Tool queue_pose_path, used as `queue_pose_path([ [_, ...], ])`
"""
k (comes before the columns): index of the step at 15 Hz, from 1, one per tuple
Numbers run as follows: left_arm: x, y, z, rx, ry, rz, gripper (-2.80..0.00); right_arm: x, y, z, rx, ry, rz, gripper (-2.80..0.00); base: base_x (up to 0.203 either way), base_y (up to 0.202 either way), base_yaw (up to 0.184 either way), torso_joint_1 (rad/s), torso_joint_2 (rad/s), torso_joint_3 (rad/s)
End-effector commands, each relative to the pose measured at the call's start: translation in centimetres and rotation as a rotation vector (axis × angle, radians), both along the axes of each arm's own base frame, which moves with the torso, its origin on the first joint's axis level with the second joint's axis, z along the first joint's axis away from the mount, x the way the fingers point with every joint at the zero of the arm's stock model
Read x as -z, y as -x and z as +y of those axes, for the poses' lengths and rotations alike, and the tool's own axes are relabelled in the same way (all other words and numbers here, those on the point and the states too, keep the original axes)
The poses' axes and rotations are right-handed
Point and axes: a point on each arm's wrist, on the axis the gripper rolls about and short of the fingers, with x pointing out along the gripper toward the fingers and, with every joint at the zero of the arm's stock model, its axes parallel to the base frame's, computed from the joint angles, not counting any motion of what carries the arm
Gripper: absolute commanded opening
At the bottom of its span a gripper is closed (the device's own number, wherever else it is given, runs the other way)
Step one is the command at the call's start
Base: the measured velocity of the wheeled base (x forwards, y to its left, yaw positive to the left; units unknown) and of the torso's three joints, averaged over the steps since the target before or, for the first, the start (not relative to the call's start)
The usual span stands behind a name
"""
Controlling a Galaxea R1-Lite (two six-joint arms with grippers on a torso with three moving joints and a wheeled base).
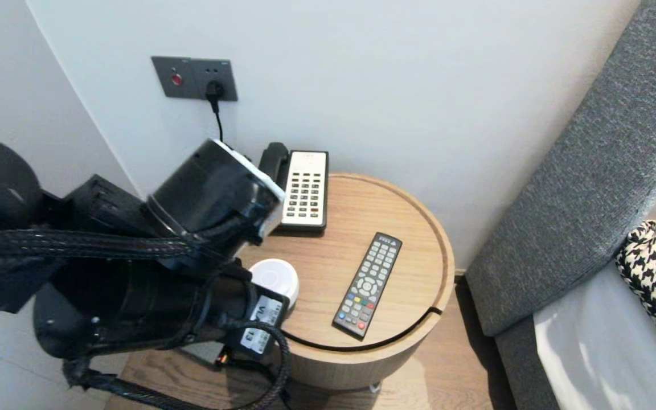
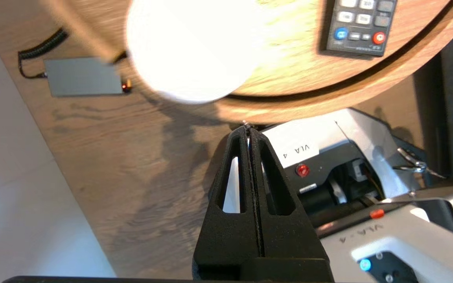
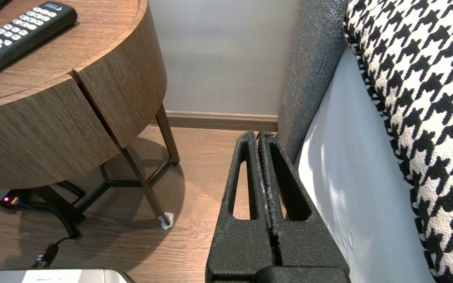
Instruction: Open the nightstand drawer
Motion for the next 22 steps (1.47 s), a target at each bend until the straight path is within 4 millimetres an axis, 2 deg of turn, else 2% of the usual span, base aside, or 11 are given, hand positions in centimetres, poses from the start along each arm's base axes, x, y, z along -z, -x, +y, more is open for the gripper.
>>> queue_pose_path([
  [1,2.3,-0.7,-2.5,0.017,-0.058,0.038,-2.8,0.7,-0.2,0.0,0.0,-0.001,0.027,-2.8,0.0,0.0,0.0,0.0,0.0,0.0],
  [5,4.4,-0.8,-4.6,0.03,-0.096,0.036,-2.8,0.7,-0.2,0.0,0.0,-0.001,0.025,-2.8,0.0,0.0,0.0,0.0,0.0,0.0],
  [12,7.5,-1.8,-6.7,0.025,-0.116,0.028,-2.8,0.7,-0.2,0.0,0.0,0.0,0.025,-2.8,0.0,0.0,0.0,0.0,0.0,0.0],
  [22,8.5,-1.8,-7.3,0.034,-0.132,0.037,-2.8,0.7,-0.2,0.0,0.0,-0.001,0.026,-2.8,0.0,0.0,0.0,0.0,0.0,0.0],
])
